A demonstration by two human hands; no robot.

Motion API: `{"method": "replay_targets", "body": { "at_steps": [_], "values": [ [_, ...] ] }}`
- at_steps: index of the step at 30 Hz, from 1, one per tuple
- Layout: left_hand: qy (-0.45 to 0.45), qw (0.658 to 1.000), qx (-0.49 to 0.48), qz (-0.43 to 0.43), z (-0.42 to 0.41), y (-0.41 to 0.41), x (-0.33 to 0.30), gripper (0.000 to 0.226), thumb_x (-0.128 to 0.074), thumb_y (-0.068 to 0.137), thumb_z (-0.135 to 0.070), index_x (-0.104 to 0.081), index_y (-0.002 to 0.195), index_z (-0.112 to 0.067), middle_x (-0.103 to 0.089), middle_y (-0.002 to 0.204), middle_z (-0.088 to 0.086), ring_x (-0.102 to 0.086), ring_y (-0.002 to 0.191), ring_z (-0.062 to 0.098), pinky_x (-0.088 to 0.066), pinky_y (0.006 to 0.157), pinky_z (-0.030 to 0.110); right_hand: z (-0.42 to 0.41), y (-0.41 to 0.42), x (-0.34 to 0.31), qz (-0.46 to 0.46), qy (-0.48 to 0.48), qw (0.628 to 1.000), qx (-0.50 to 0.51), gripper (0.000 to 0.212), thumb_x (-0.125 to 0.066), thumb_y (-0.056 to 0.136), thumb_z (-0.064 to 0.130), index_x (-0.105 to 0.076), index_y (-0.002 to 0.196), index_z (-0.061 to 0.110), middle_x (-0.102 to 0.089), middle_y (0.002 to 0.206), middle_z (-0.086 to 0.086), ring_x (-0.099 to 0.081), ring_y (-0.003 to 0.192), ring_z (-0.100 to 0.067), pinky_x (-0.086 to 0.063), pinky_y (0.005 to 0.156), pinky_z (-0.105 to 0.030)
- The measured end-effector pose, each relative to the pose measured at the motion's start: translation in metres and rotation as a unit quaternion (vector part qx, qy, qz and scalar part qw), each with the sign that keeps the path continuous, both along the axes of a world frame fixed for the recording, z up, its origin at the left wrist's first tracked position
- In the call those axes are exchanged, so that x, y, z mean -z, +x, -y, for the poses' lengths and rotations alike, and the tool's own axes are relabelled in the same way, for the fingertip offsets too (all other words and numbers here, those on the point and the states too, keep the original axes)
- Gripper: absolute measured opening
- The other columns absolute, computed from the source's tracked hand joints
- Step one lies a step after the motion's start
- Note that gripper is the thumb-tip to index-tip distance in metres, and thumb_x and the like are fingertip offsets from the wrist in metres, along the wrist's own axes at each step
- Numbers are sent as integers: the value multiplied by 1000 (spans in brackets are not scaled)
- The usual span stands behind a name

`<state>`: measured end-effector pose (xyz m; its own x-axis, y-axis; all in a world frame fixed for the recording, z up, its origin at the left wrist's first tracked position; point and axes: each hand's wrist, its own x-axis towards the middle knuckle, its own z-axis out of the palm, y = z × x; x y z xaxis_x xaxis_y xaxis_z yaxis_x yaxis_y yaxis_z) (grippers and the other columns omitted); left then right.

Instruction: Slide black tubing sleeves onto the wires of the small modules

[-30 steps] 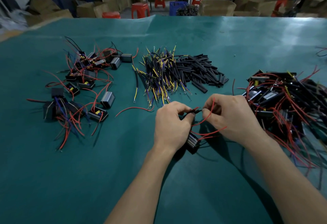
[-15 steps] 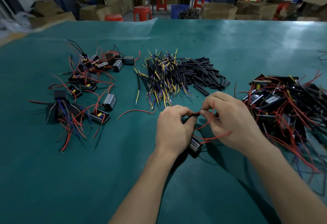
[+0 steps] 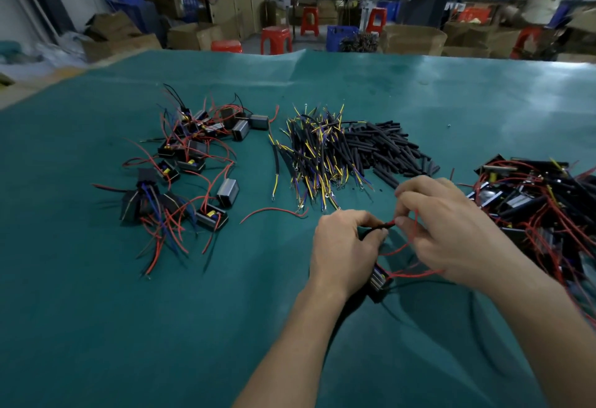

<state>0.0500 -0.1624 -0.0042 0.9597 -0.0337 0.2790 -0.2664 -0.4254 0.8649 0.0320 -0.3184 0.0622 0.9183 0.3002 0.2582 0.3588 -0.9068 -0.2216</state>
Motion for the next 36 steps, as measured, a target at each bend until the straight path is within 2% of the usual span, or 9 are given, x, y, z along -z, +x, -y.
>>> {"method": "replay_targets", "body": {
  "at_steps": [3,7,12,17,21,25,29,33,36],
  "values": [
    [-2,1000,-11,-6,-1,2,1,13,-72,78,-27,-78,87,-21,-75,76,-2,-69,76,23,-56,71,39,-13,9,-24,23,1,1000,-13,8,-68,88,14,-67,82,19,-64,108,2,-55,99,-26,-44,87,-36],
    [11,1000,-28,0,-1,3,4,13,-75,81,-27,-79,93,-24,-76,84,-3,-68,81,20,-55,76,34,-45,56,-61,39,9,999,-23,9,-65,85,15,-70,79,19,-67,76,0,-62,79,-30,-52,75,-41],
    [13,1000,-18,6,-1,3,7,15,-71,81,-31,-78,94,-26,-74,87,-5,-65,86,16,-54,78,35,-90,142,-56,-67,-71,993,67,13,-58,85,13,-71,89,12,-69,89,-17,-66,81,-37,-61,76,-43],
    [10,1000,-12,3,-2,3,7,18,-69,81,-32,-77,95,-26,-73,87,-6,-64,86,15,-54,77,35,-109,183,-15,-166,83,967,172,27,-74,89,23,-64,77,1,-69,68,-12,-63,48,-23,-57,50,-30],
    [14,1000,-7,10,-1,5,8,20,-67,80,-33,-78,95,-25,-75,89,-5,-65,89,16,-54,79,34,-114,189,-7,-179,198,941,208,26,-85,82,22,-66,76,5,-68,67,-11,-61,49,-23,-63,64,-38],
    [5,1000,-4,14,-3,5,8,17,-69,80,-32,-78,94,-26,-74,82,-5,-64,84,16,-53,74,36,-105,187,-19,-229,353,890,175,16,-77,88,5,-62,82,2,-59,67,-12,-52,48,-19,-52,44,-28],
    [-29,1000,-4,5,-3,5,10,17,-71,80,-30,-76,97,-32,-75,81,-7,-67,81,11,-56,75,33,-82,179,-52,-139,373,907,139,11,-69,94,7,-68,84,2,-65,75,-14,-53,55,-17,-51,55,-29],
    [-59,998,4,-9,-4,6,12,17,-73,81,-22,-77,96,-30,-77,84,-11,-72,79,4,-59,77,31,-49,143,-72,-118,470,871,81,16,-63,96,1,-67,84,11,-59,64,-7,-46,47,-8,-36,40,-17],
    [-67,998,6,12,-5,7,11,14,-72,80,-19,-74,92,-27,-77,85,-14,-72,79,1,-60,78,31,-23,105,-62,-126,496,857,52,17,-59,97,1,-71,93,12,-56,65,-5,-48,51,-11,-32,46,-25]
  ]
}}
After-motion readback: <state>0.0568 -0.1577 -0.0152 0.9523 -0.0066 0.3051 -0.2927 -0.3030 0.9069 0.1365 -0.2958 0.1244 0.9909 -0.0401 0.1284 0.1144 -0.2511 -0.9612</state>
